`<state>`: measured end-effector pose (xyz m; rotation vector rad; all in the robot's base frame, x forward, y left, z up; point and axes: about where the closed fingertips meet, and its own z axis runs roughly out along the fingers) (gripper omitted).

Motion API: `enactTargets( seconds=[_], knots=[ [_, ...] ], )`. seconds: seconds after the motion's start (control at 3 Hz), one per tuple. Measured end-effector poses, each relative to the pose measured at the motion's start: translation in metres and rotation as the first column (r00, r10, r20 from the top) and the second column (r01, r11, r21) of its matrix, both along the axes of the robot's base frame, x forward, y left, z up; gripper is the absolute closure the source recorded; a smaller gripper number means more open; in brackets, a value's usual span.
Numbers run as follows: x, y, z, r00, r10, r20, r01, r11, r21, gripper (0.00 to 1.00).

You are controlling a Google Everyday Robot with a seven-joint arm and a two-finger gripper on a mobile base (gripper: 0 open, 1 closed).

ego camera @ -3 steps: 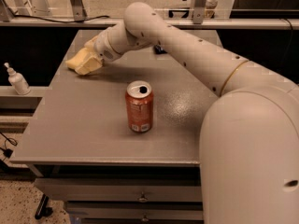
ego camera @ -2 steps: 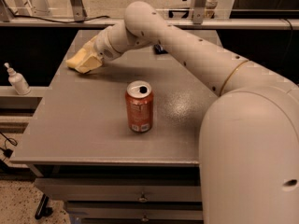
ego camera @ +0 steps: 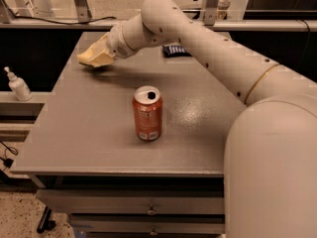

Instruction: Pick sponge

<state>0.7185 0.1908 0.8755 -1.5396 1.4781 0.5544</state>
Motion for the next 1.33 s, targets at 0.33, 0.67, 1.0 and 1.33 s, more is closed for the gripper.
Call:
enactTargets(
  seconds=[0.33, 0.67, 1.0, 1.33],
  knots=[
    [-0.004, -0.026, 0.024, 0.9982, -0.01, 0.058, 0.01, 1.0, 0.002, 1.0],
    [-0.014, -0.052, 0.047, 0.995, 0.007, 0.099, -0.01, 1.0, 0.027, 1.0],
    [-0.027, -0.088, 0.065, 0.9918, 0.051, 0.117, -0.061, 0.995, 0.081, 1.0],
    [-0.027, -0.088, 0.065, 0.9918, 0.052, 0.117, -0.061, 0.995, 0.081, 1.0]
  ],
)
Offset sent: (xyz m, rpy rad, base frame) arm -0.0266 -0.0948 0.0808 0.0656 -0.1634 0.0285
